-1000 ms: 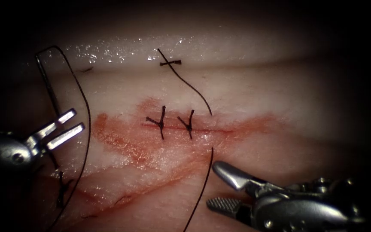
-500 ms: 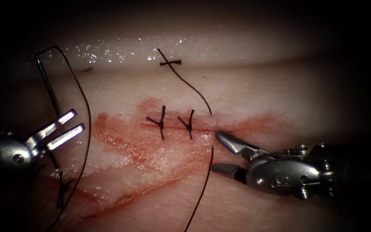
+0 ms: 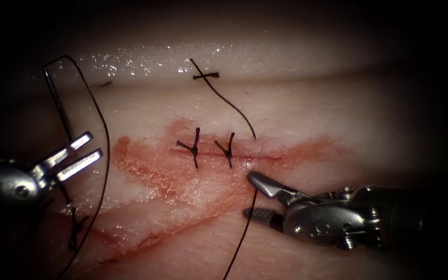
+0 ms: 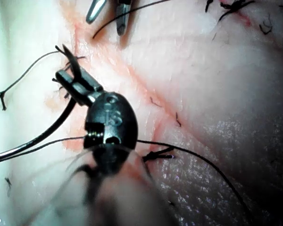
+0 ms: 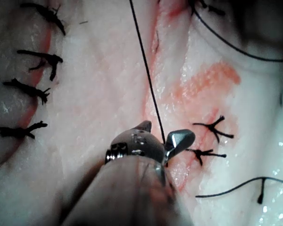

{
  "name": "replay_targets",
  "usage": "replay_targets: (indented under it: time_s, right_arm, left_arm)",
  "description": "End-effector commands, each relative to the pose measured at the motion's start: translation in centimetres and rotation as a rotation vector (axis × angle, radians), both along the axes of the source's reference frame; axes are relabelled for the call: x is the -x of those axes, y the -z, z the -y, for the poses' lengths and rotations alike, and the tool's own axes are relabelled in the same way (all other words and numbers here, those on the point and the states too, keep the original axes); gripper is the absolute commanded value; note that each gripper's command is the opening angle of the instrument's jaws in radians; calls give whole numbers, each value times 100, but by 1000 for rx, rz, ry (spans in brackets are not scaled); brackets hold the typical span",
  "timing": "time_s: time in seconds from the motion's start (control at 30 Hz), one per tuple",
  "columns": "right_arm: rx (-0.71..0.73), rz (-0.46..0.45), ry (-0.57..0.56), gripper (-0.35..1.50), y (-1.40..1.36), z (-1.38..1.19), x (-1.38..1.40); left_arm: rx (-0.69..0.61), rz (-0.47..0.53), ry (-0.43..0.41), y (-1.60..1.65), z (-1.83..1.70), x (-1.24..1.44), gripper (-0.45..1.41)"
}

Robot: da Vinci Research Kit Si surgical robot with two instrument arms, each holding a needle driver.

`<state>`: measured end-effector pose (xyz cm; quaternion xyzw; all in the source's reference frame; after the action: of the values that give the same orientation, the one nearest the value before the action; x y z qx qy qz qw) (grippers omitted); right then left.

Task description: Wound Closure

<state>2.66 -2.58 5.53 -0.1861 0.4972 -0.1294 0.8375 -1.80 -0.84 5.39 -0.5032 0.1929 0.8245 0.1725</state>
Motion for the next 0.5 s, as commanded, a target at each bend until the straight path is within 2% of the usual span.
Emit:
replay_targets:
  time_s: [0.03, 0.07, 0.23, 0.5]
  right_arm:
    - [-13, 0, 4, 0, -1, 3, -6]
    - [-31, 4, 13, -35, 1, 2, -4]
    - [-51, 0, 32, -35, 11, 8, 2]
    - [-72, -12, 89, -35, 54, 51, -10]
  left_arm:
    - [-2, 2, 0, -6, 2, 5, -45]
    - [-3, 0, -2, -6, 2, 5, -45]
    - [-3, 0, -2, -6, 2, 5, -45]
    - [-8, 1, 0, -7, 2, 9, -45]
